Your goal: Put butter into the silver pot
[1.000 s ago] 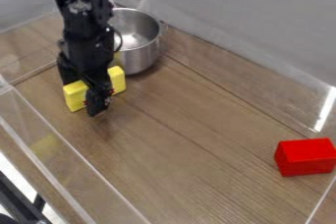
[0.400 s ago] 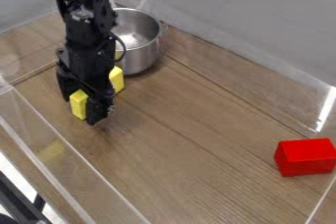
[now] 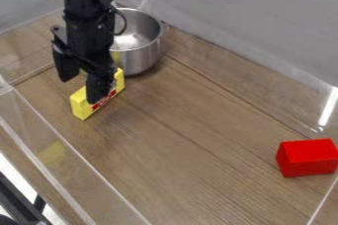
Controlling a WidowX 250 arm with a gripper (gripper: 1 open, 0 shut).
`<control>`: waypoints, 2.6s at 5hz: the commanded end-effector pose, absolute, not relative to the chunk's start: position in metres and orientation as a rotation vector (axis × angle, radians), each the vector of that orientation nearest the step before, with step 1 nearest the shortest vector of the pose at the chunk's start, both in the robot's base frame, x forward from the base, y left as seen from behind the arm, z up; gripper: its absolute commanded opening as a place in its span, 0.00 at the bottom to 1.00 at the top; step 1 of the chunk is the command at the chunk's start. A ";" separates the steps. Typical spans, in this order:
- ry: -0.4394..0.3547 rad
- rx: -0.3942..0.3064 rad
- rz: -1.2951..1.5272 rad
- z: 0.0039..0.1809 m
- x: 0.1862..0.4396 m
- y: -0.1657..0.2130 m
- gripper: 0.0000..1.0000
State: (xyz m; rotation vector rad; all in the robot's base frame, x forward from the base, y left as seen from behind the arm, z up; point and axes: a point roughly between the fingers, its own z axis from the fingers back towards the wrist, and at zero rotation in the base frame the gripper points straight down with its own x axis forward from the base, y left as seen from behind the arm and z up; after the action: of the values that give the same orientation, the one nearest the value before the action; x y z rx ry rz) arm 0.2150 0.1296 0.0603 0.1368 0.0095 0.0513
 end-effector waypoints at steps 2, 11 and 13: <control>-0.030 0.162 0.011 0.065 0.225 0.133 1.00; -0.029 0.144 -0.050 0.050 0.221 0.121 0.00; -0.036 0.143 -0.065 0.049 0.217 0.112 0.00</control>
State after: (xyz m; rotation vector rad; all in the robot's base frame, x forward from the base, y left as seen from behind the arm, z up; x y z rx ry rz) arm 0.2092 0.1122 0.0348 0.1177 0.0158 -0.0626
